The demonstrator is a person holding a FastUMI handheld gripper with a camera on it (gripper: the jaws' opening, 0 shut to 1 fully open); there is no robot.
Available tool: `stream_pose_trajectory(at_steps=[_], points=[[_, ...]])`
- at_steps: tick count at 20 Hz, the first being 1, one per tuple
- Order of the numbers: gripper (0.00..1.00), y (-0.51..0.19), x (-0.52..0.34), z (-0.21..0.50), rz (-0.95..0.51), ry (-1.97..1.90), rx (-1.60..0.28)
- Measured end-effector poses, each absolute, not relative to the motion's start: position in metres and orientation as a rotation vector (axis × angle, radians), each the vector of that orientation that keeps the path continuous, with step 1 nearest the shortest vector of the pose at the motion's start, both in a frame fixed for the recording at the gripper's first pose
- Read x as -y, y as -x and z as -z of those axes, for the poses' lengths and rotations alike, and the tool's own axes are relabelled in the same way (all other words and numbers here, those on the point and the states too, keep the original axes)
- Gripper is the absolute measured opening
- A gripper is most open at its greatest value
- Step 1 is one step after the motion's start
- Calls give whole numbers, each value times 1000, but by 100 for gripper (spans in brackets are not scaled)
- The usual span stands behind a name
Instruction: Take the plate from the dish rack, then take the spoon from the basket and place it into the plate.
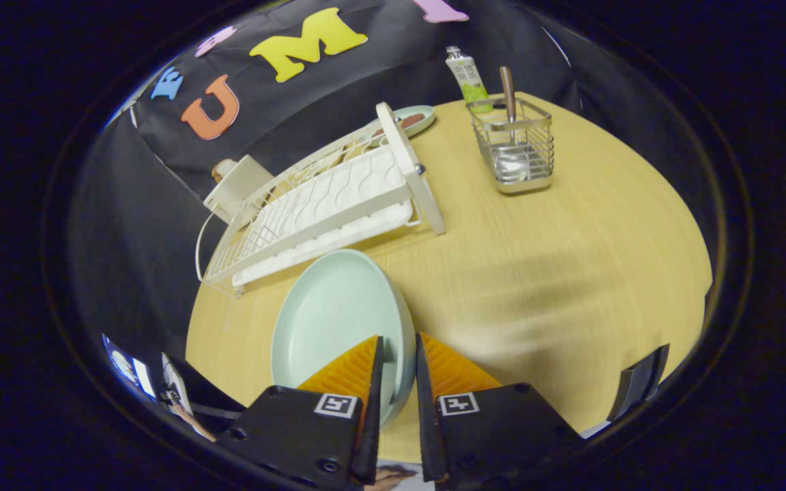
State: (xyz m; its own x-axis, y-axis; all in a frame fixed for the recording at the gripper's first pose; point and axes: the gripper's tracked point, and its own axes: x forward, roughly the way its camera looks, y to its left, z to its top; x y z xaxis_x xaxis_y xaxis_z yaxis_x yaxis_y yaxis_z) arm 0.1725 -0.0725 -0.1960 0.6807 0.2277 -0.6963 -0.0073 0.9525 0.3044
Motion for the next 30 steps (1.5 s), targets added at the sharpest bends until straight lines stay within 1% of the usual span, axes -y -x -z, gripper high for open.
stream_pose_trajectory(at_steps=[2,7,9,12,14,19,21,23,25,30], points=[[34,-171,78,182,-112,-252,-743],[89,-181,105,149,-34,-130,-533],[100,-185,115,140,-12,-100,-481],[100,-196,132,123,7,-100,-368],[100,-205,148,118,27,-80,-335],[100,-257,179,108,52,-78,-329],[100,-286,193,97,71,-76,-289],[100,-311,198,86,42,-95,-251],[100,-336,213,83,65,-90,-236],[100,-390,230,93,93,-86,-283]])
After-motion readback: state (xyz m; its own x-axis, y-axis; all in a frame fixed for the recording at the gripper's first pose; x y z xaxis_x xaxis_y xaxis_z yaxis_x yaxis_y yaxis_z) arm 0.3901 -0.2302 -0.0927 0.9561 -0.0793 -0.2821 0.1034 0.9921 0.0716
